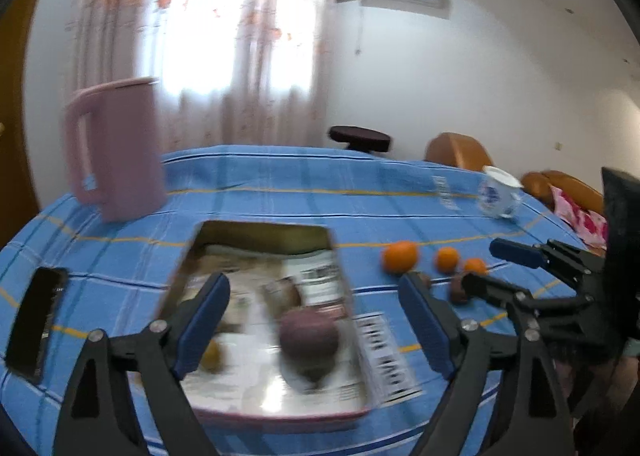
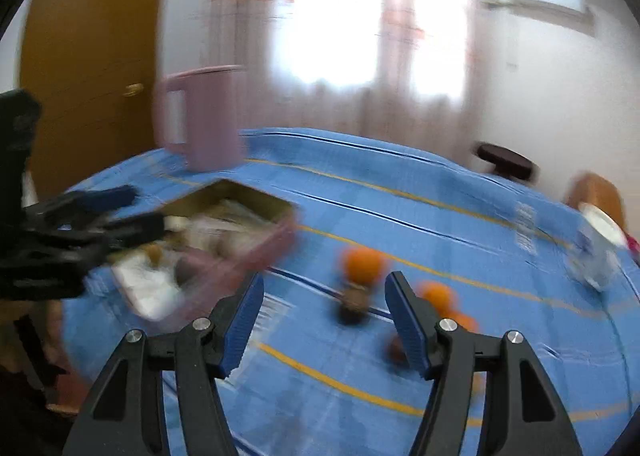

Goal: Organize fruits
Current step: 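Release the small fruit from the left tool while the right tool drops the purple fruit, then grasp the dark brown fruit with the left tool while the right tool grasps the yellow-brown fruit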

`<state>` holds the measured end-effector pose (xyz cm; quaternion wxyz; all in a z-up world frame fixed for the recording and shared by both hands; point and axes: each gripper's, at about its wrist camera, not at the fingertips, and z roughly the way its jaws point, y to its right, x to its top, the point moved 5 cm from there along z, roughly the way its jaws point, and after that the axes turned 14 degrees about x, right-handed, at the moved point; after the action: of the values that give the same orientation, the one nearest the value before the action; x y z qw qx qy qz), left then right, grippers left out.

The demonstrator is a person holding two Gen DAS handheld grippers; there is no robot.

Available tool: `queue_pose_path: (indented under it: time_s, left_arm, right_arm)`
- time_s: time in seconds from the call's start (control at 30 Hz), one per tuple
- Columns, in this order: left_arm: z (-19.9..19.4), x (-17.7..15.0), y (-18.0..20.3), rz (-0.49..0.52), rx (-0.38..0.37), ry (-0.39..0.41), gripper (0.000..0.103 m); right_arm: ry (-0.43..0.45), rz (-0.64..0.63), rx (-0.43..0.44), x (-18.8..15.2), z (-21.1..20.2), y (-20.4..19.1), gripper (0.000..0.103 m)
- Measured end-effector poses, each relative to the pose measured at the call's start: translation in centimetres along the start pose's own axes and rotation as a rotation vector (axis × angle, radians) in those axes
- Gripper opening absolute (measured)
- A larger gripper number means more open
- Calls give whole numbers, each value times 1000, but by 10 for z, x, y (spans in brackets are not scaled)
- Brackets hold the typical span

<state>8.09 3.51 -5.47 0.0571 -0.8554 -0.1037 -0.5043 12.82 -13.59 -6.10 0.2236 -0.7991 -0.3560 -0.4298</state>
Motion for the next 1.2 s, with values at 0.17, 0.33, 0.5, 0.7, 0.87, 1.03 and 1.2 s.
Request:
queue_pose_path:
  time_s: [0.17, 0.33, 0.5, 0.7, 0.87, 1.03, 1.2]
  left_arm:
    - [9, 1, 59, 89, -77, -27, 90]
    - [27, -4, 105, 155, -128, -75, 90]
    - [49, -10, 129, 184, -154, -136, 89]
    - [62, -16, 147, 218, -184, -186, 71]
    - [69, -19, 167, 253, -226, -225, 58]
    - [77, -22, 180, 280, -248, -266, 53]
    - [90, -25, 184, 290, -238, -315, 44]
  right_arm:
    - [-42, 124, -131, -26, -21, 67, 65]
    - [-119, 173, -148, -43, -14, 87, 59]
    - [-165, 229, -102, -53, -5, 95, 50]
    - [-236, 277, -55, -65, 7, 101, 27]
    - [-180, 278, -83, -62, -5, 102, 27]
    - [-124, 259, -130, -54, -17, 103, 27]
    - [-76, 256, -155, -42, -22, 108, 27]
